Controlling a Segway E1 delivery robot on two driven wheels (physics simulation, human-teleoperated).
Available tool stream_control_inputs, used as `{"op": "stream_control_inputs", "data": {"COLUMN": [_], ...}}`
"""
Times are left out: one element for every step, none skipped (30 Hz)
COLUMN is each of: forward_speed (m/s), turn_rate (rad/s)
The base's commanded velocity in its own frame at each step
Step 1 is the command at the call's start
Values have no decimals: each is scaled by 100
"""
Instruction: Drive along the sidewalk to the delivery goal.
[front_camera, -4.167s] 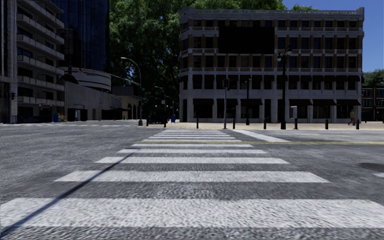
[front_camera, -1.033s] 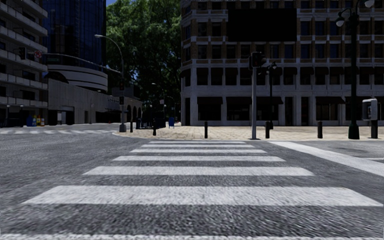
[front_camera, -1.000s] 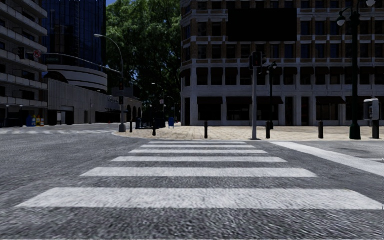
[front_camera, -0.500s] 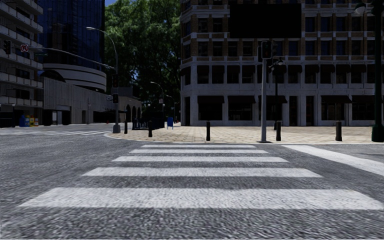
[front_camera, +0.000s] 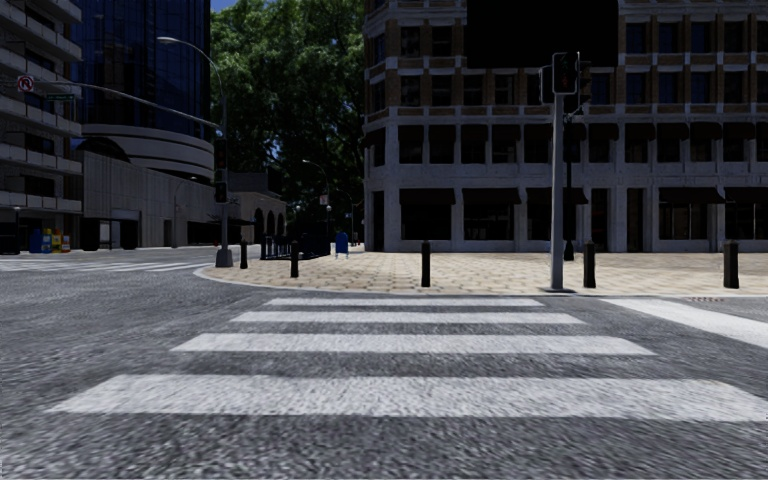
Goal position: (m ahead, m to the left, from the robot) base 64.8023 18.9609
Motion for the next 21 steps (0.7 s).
{"op": "stream_control_inputs", "data": {"forward_speed": [200,200,200,200,200,200,200,200,200,200,200,200,200,200,200,200,200,200,200,200,200], "turn_rate": [0,0,0,0,0,0,0,0,0,0,0,0,0,6,11,11,14,15,16,16,16]}}
